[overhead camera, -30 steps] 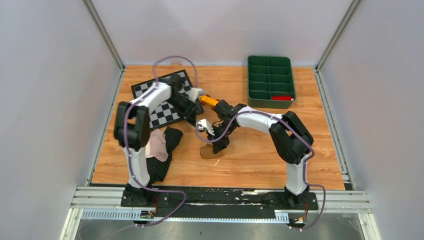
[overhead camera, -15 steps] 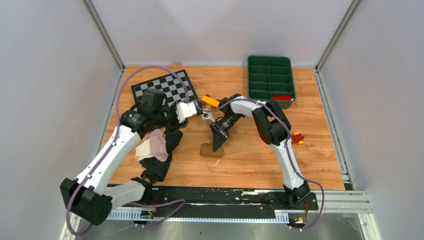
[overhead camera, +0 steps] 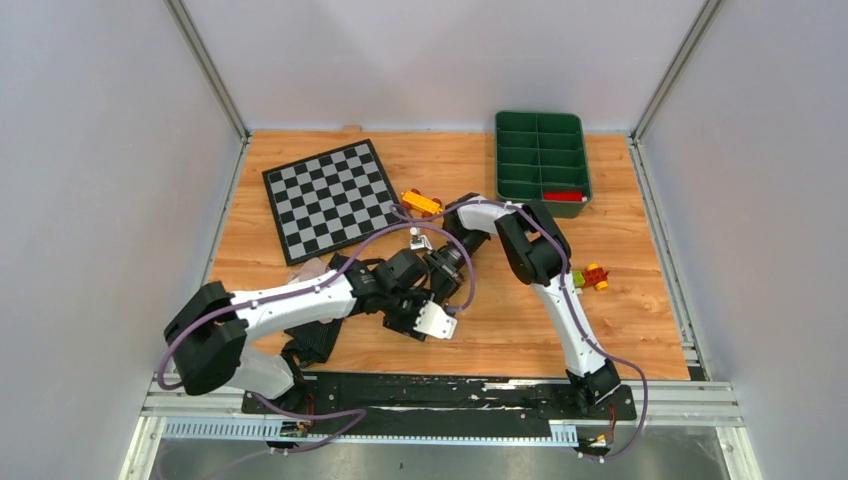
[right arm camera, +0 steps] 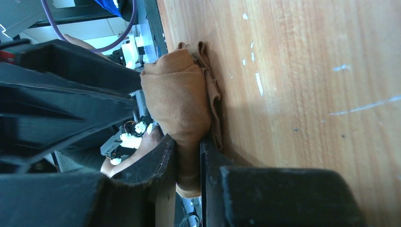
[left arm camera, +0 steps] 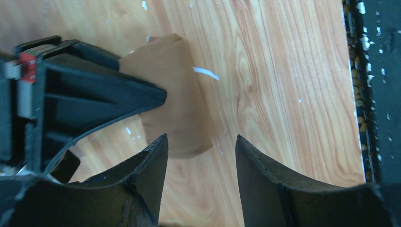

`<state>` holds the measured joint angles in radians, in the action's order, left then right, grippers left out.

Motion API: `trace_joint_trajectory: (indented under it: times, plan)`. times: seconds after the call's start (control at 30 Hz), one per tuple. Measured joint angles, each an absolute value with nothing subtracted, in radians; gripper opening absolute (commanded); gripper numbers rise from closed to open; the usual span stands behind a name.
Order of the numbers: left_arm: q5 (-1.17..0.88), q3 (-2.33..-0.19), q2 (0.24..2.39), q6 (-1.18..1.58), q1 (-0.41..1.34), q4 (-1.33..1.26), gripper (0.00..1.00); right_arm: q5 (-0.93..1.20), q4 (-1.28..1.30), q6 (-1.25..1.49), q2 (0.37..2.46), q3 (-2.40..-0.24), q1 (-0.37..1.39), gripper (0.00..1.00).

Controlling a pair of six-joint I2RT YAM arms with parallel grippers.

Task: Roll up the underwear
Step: Roll the underwear to the center of the board.

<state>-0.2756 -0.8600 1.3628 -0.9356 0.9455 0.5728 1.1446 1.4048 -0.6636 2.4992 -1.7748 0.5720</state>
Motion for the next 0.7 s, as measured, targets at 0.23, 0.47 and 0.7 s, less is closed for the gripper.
trace_joint_trajectory:
  times: [0.23,0.47,0.7]
  plan:
    - [-0.208,-0.818,1.467,-0.895,0.986,0.406,0.61,1.144,1.417,-0.664,2.503,-1.775,0.569,0.00]
    - [-0.114,-0.818,1.555,-0.872,1.009,0.294,0.54,1.143,1.418,-0.664,2.508,-1.774,0.555,0.00]
    - [-0.023,-0.825,1.585,-0.867,1.040,0.253,0.20,1.151,1.435,-0.678,2.510,-1.763,0.530,0.37]
